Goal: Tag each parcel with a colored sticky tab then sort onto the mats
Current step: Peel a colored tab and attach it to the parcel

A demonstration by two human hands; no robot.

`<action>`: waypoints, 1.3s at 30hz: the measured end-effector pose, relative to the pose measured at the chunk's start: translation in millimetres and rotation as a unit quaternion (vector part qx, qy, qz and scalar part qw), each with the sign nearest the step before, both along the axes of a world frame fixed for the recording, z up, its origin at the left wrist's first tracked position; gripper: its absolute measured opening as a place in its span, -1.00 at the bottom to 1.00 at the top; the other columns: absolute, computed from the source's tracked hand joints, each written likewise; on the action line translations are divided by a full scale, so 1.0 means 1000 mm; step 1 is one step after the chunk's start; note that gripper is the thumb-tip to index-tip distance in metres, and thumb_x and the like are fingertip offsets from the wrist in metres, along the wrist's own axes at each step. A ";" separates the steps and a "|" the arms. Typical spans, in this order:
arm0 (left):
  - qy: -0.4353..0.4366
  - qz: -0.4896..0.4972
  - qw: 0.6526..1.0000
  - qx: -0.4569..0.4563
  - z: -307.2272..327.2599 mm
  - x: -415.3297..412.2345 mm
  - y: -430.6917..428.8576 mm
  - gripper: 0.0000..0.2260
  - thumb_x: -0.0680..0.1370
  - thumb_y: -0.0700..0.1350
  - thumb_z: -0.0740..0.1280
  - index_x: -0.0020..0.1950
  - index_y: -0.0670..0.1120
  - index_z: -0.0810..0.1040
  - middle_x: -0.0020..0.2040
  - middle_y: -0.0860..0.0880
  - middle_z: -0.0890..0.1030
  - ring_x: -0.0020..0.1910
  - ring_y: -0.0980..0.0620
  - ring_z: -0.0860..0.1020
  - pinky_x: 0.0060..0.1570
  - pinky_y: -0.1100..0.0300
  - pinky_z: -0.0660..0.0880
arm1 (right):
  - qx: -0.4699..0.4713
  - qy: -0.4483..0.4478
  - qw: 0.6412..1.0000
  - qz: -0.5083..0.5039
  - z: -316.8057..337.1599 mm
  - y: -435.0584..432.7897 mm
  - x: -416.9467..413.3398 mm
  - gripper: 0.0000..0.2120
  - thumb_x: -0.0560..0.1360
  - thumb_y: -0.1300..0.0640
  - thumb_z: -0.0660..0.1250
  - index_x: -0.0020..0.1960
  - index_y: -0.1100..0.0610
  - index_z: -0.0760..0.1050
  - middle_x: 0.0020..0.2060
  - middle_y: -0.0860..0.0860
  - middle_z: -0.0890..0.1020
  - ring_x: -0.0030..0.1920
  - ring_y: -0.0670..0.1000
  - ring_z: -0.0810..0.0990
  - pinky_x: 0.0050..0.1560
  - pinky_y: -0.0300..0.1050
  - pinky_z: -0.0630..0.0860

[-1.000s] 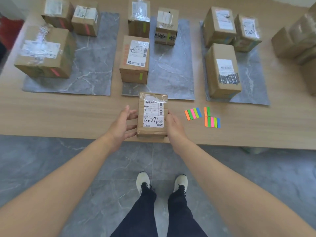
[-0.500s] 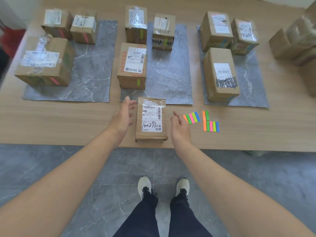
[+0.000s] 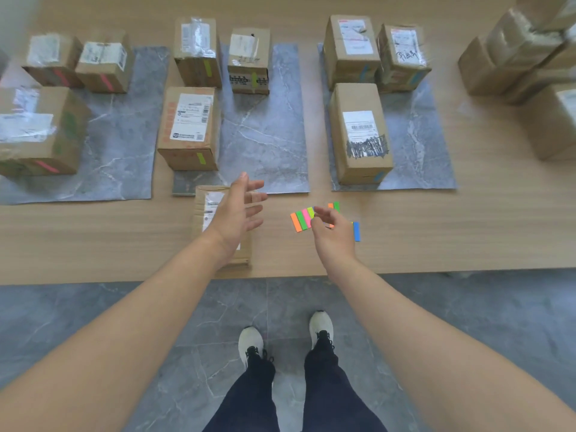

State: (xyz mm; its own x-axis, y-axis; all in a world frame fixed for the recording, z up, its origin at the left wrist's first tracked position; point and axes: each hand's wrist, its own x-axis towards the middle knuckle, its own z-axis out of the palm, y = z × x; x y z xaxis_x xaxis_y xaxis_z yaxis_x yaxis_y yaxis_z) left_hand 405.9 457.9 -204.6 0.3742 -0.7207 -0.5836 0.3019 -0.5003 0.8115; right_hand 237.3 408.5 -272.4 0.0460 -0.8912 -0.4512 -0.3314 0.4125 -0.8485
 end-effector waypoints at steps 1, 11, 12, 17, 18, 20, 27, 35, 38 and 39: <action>0.003 0.002 1.000 0.007 -0.004 -0.008 -0.005 -0.55 0.68 0.22 -0.01 0.27 0.02 0.55 0.27 -0.11 0.57 0.30 -0.12 0.49 0.33 -0.08 0.44 | -0.001 0.002 1.000 0.003 -0.003 -0.006 -0.006 -0.75 0.59 0.24 0.32 0.24 0.10 0.60 0.07 -0.04 0.63 -0.06 -0.13 0.56 -0.18 -0.49 0.38; -0.020 0.019 0.998 0.060 -0.055 -0.062 -0.035 -0.53 0.67 0.26 -0.03 0.28 0.08 0.55 0.24 -0.05 0.61 0.32 -0.08 0.49 0.43 -0.07 0.30 | -0.115 0.114 0.955 0.247 -0.033 -0.059 -0.047 -0.64 0.52 0.36 0.34 0.27 0.13 0.62 0.09 -0.04 0.61 -0.01 0.00 0.60 -0.02 -0.30 0.45; -0.021 0.019 0.998 0.063 -0.060 -0.065 -0.037 -0.52 0.67 0.27 -0.04 0.28 0.08 0.55 0.24 -0.06 0.61 0.33 -0.08 0.48 0.44 -0.06 0.27 | -0.137 0.128 0.941 0.283 -0.038 -0.064 -0.050 -0.63 0.51 0.37 0.35 0.27 0.16 0.63 0.09 0.01 0.62 0.02 0.05 0.60 0.01 -0.27 0.43; 0.001 0.037 0.997 0.069 -0.080 -0.079 -0.044 -0.53 0.68 0.23 -0.05 0.29 0.05 0.53 0.25 -0.12 0.60 0.28 -0.05 0.52 0.41 0.00 0.30 | -0.193 0.170 0.887 0.385 -0.062 -0.084 -0.053 -0.62 0.46 0.42 0.40 0.26 0.25 0.64 0.07 0.16 0.64 0.04 0.17 0.60 -0.08 -0.30 0.25; -0.002 0.039 0.997 0.068 -0.083 -0.081 -0.046 -0.53 0.68 0.21 -0.04 0.31 0.02 0.52 0.26 -0.14 0.59 0.24 -0.03 0.53 0.35 0.05 0.36 | -0.203 0.170 0.877 0.401 -0.065 -0.088 -0.052 -0.63 0.45 0.41 0.41 0.24 0.24 0.65 0.05 0.17 0.64 0.03 0.19 0.60 -0.10 -0.25 0.28; -0.019 0.031 0.998 0.058 -0.087 -0.085 -0.048 -0.53 0.69 0.19 0.00 0.33 -0.05 0.52 0.26 -0.17 0.59 0.22 -0.02 0.55 0.24 0.16 0.44 | -0.227 0.189 0.850 0.436 -0.071 -0.096 -0.051 -0.66 0.46 0.34 0.43 0.22 0.20 0.67 0.03 0.15 0.63 0.03 0.21 0.59 -0.10 -0.05 0.42; -0.185 -0.105 0.976 0.056 -0.107 -0.089 -0.040 -0.60 0.50 0.37 -0.01 -0.03 0.28 0.58 0.16 0.05 0.65 0.24 0.05 0.56 0.41 -0.03 0.36 | -0.262 0.233 0.795 0.496 -0.079 -0.119 -0.051 -0.81 0.50 0.18 0.48 0.10 0.16 0.72 0.06 0.09 0.61 0.08 0.18 0.57 -0.10 -0.05 0.44; -0.304 -0.182 0.932 0.071 -0.103 -0.091 -0.042 -0.38 0.52 0.33 -0.10 -0.07 -0.10 0.55 -0.07 -0.07 0.64 -0.01 -0.08 0.55 0.11 -0.09 0.45 | -0.206 0.237 0.793 0.522 -0.072 -0.136 -0.040 -0.81 0.48 0.15 0.51 0.10 0.09 0.72 0.09 0.06 0.62 0.17 0.14 0.57 -0.02 -0.05 0.44; -0.351 -0.222 0.907 0.070 -0.103 -0.092 -0.043 -0.40 0.55 0.24 -0.07 -0.02 -0.17 0.59 -0.06 -0.10 0.63 -0.03 -0.08 0.54 0.05 -0.06 0.43 | -0.207 0.244 0.784 0.532 -0.071 -0.139 -0.039 -0.82 0.51 0.13 0.49 0.10 0.08 0.71 0.08 0.06 0.61 0.18 0.13 0.55 -0.06 -0.06 0.39; -0.358 -0.235 0.901 0.070 -0.104 -0.092 -0.043 -0.44 0.56 0.19 -0.03 0.04 -0.16 0.62 0.02 -0.09 0.64 0.05 -0.07 0.54 0.11 0.00 0.42 | -0.206 0.243 0.782 0.536 -0.071 -0.139 -0.038 -0.82 0.52 0.12 0.48 0.11 0.09 0.71 0.08 0.06 0.61 0.18 0.14 0.55 -0.05 -0.05 0.41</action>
